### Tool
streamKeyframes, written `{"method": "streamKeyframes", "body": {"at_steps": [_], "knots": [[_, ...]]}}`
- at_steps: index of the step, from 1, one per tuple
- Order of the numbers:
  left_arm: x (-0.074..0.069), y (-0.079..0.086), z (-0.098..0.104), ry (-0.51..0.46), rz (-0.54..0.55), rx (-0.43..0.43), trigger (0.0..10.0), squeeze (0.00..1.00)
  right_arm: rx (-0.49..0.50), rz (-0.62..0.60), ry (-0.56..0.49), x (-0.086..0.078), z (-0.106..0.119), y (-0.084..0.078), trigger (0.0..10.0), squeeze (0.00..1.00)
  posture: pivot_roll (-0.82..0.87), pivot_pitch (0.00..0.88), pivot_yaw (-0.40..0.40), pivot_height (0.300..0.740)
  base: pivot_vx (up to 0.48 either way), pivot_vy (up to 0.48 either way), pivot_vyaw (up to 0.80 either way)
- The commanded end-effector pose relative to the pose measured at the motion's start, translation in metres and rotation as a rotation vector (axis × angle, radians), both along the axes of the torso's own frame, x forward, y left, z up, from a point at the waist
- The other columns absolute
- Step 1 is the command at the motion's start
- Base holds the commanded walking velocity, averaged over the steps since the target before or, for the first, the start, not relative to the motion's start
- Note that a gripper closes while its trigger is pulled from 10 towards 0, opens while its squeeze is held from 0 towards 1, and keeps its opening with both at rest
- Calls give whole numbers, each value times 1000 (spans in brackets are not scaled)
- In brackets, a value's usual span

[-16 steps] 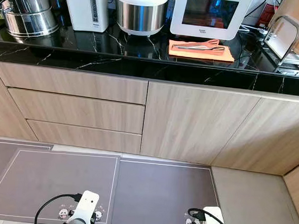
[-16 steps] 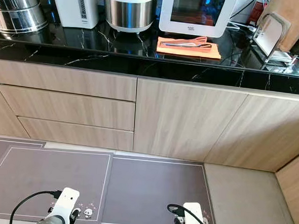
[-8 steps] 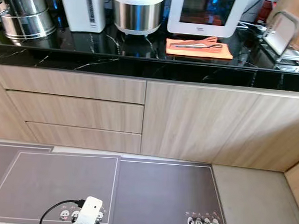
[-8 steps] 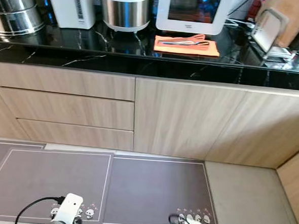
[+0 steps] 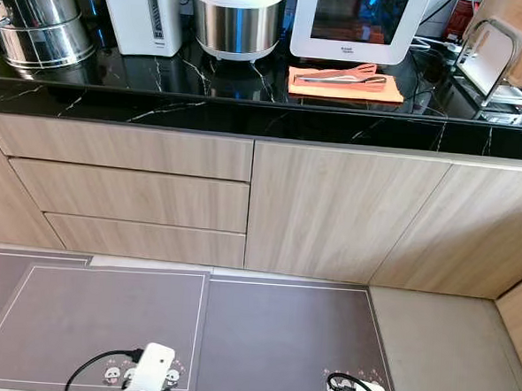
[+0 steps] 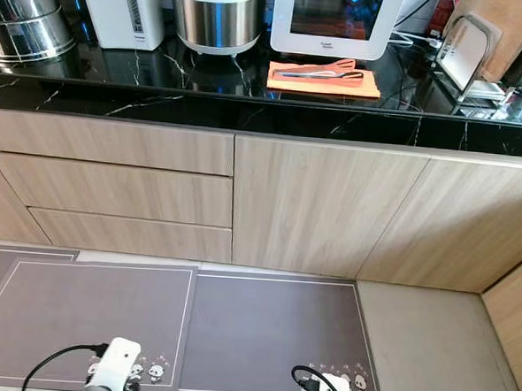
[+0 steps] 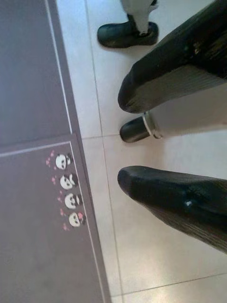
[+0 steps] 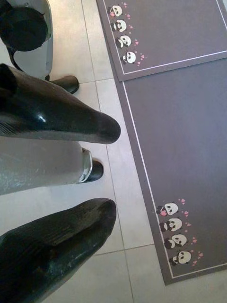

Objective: Kitchen organization

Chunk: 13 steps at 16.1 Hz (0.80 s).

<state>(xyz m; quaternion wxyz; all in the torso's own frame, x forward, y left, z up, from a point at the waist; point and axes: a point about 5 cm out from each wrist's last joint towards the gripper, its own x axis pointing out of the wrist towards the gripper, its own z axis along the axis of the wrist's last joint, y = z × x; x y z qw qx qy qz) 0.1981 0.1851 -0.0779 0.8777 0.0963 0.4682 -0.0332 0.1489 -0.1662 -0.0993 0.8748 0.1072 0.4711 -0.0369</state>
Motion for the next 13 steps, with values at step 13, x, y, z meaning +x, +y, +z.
{"method": "streamKeyframes", "body": {"at_steps": [13], "knots": [[1, 4, 1, -16, 71, -23, 10000, 0, -116, 130, -127, 30, 16, -20, 10000, 0, -79, 0, -40, 740, 0, 0, 0]]}}
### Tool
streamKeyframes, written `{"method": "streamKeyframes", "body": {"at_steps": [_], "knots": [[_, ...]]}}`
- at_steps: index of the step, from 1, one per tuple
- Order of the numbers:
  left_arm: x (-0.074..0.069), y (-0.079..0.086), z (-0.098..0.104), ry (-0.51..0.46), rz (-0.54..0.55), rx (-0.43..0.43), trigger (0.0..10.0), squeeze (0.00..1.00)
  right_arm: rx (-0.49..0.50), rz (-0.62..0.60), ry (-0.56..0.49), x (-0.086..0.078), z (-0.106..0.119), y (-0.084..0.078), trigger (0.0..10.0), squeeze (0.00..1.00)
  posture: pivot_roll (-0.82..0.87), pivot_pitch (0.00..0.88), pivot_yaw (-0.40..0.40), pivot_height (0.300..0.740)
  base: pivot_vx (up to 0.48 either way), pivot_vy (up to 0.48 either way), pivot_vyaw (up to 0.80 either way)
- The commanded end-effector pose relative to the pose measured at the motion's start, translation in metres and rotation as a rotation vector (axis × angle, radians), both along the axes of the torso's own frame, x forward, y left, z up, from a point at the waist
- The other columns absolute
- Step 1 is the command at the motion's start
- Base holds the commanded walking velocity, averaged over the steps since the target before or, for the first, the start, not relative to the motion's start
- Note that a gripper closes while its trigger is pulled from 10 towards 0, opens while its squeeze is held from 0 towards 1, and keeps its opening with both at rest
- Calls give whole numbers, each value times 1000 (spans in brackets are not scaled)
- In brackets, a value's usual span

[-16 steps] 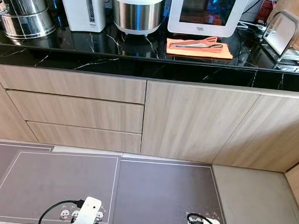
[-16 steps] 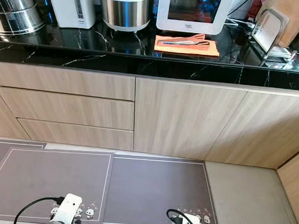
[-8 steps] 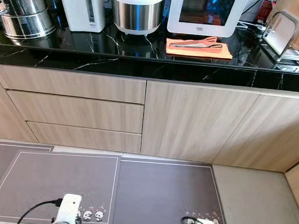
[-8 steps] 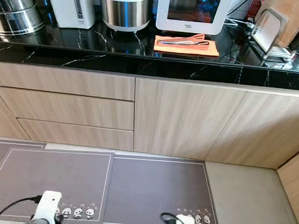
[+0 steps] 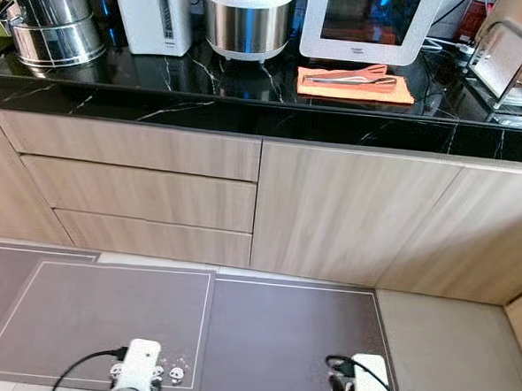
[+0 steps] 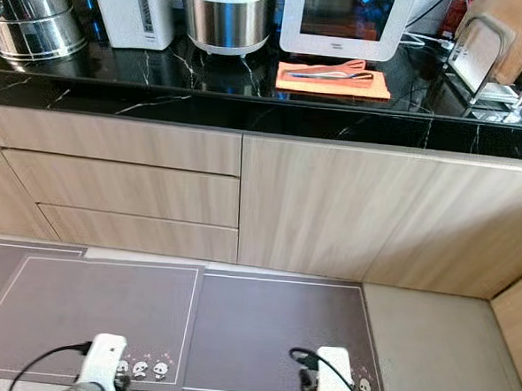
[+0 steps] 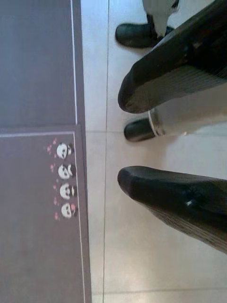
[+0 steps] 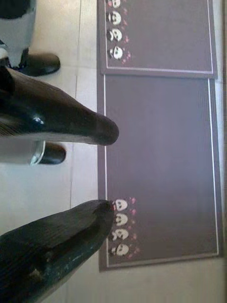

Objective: Kitchen organization

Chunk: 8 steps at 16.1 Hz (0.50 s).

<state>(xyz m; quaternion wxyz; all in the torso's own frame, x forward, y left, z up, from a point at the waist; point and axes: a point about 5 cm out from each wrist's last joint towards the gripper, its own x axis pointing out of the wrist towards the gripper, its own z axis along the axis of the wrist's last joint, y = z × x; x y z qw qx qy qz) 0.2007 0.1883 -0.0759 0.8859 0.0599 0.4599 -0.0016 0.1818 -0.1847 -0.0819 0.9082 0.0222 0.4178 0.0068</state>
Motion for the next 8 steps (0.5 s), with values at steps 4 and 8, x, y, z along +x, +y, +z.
{"method": "streamKeyframes", "body": {"at_steps": [4, 8], "knots": [[-12, -31, -9, 36, -61, -39, 10000, 0, -35, -29, 44, -19, -5, -21, 10000, 0, -78, 0, -70, 740, 0, 0, 0], [5, -35, 0, -13, -98, -30, 10000, 0, -16, -63, 24, -12, -2, -26, 10000, 0, -44, 0, -38, 740, 0, 0, 0]]}}
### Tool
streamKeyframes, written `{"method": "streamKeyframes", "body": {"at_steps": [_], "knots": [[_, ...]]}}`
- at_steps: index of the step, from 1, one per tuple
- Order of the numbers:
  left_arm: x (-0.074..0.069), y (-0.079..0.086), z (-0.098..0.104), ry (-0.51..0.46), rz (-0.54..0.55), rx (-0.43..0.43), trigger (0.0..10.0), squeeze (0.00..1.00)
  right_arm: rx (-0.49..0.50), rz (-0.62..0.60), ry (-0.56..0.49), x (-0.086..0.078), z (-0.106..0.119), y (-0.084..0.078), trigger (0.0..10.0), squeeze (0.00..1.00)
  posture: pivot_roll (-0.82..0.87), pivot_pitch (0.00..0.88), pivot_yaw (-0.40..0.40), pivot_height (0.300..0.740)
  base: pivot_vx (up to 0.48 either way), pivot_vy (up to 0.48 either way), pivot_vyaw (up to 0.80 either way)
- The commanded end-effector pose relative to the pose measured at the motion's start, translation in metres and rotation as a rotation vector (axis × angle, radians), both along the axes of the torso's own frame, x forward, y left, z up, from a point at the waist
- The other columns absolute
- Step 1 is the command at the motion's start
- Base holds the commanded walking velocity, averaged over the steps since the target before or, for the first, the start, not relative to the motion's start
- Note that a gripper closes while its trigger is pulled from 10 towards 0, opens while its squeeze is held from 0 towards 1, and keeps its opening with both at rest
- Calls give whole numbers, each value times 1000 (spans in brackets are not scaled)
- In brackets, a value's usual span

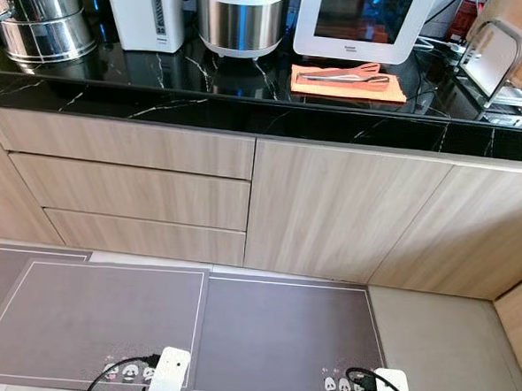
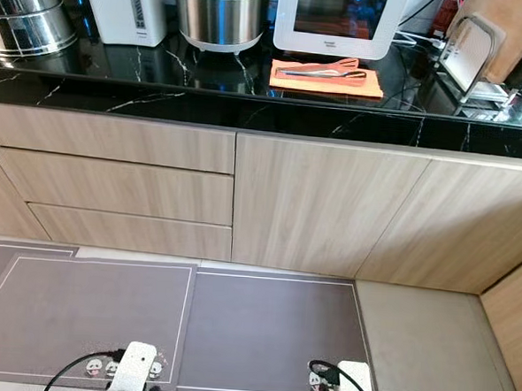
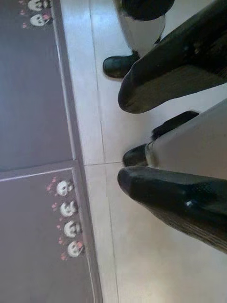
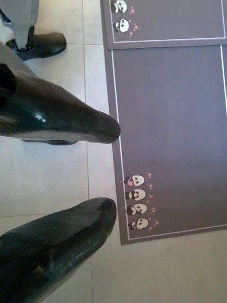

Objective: Kitchen organization

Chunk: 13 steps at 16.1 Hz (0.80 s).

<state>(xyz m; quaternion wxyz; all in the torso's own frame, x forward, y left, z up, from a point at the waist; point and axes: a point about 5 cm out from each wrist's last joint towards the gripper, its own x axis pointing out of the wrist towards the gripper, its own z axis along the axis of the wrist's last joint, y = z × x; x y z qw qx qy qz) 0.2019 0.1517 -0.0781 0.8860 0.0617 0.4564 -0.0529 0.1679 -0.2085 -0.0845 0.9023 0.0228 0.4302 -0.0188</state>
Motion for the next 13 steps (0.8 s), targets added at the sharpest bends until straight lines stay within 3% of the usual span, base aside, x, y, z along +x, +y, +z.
{"method": "streamKeyframes", "body": {"at_steps": [1, 3, 5, 7, 11, 13], "knots": [[11, 9, 7, -38, 2, 29, 10000, 0, 18, -28, -12, 4, 2, 0, 10000, 0, -39, 0, -54, 740, 0, 0, 0], [20, 27, 13, -65, 43, 66, 10000, 0, 47, 3, 3, -1, -1, 4, 10000, 0, -7, 0, -101, 740, 0, 0, 0], [15, 39, 12, -59, 139, 69, 10000, 0, 45, 38, 46, -9, -5, 3, 10000, 0, 16, 0, -107, 740, 0, 0, 0], [6, 41, 7, -36, 124, 76, 10000, 0, 47, -27, 55, -11, -4, -6, 10000, 0, 35, 0, -73, 740, 0, 0, 0], [6, 46, 8, -35, 40, 108, 10000, 0, 54, -26, 34, 4, 1, 0, 10000, 0, 78, 0, -75, 740, 0, 0, 0], [8, 49, 10, -43, 67, 106, 10000, 0, 84, -39, 4, 16, 3, 17, 10000, 0, 80, 0, -61, 740, 0, 0, 0]]}}
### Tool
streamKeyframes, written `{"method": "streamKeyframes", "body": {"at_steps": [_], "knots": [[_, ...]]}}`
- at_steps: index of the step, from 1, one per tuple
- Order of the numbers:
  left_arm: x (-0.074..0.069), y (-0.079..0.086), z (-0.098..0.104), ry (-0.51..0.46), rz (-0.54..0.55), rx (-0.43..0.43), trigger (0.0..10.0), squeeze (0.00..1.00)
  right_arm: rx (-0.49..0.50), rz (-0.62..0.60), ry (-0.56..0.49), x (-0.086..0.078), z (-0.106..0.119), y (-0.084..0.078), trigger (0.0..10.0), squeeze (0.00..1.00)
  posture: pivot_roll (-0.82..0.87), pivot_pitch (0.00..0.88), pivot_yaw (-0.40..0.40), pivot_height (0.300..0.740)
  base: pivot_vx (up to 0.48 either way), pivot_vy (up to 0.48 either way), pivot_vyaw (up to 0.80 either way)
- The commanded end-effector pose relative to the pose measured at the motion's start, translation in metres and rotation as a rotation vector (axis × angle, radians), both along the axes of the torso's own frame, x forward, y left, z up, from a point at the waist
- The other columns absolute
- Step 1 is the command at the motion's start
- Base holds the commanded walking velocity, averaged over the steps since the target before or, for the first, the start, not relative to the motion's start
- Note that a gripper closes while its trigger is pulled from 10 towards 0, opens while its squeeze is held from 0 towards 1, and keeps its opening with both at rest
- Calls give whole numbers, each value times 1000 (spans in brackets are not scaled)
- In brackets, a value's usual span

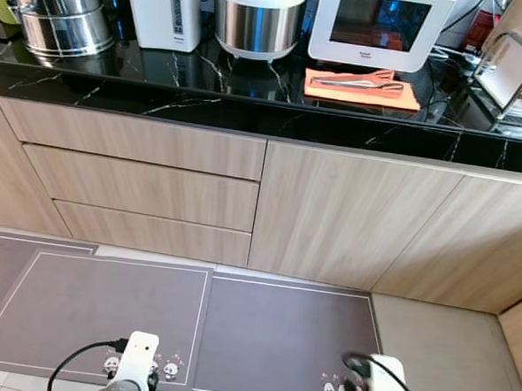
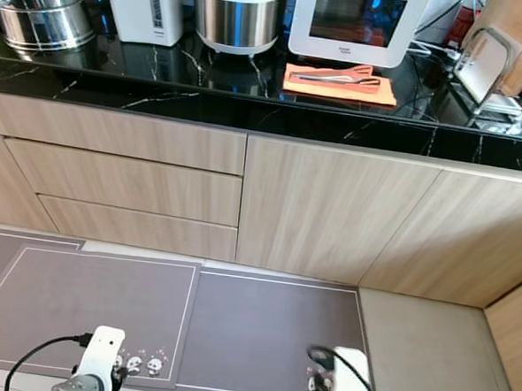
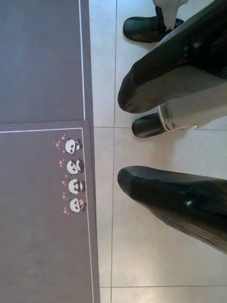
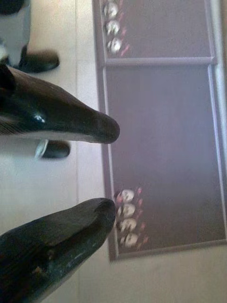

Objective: Kitchen organization

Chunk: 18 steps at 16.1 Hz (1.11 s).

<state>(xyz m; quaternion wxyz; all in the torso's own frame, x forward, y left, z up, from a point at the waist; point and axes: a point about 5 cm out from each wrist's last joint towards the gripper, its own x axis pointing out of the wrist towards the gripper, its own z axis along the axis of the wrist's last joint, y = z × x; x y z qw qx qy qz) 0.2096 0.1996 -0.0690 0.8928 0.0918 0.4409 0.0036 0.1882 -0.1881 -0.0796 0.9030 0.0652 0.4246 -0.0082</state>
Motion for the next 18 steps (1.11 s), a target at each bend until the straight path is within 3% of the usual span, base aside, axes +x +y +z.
{"method": "streamKeyframes", "body": {"at_steps": [1, 5, 10, 14, 18], "knots": [[0, 2, 0, 5, -8, 7, 10000, 0, 11, -15, 12, -2, -2, 6, 10000, 0, 77, 0, -54, 740, 0, 0, 0], [-3, 3, -1, 14, -18, 14, 10000, 0, 30, 10, 16, 0, -3, 29, 10000, 0, 41, 0, -24, 740, 0, 0, 0], [-1, -5, -1, 13, -44, 2, 10000, 0, 39, -24, 21, 1, -4, 39, 10000, 0, -11, 0, -21, 740, 0, 0, 0], [1, -12, -1, -3, -14, -32, 10000, 0, 26, -47, 10, 7, -1, 42, 10000, 0, -39, 0, -39, 740, 0, 0, -580], [-8, -5, -5, 9, 38, -35, 10000, 0, -3, -51, 25, 0, -4, 28, 10000, 0, -45, 0, -43, 740, 0, 0, -755]]}}
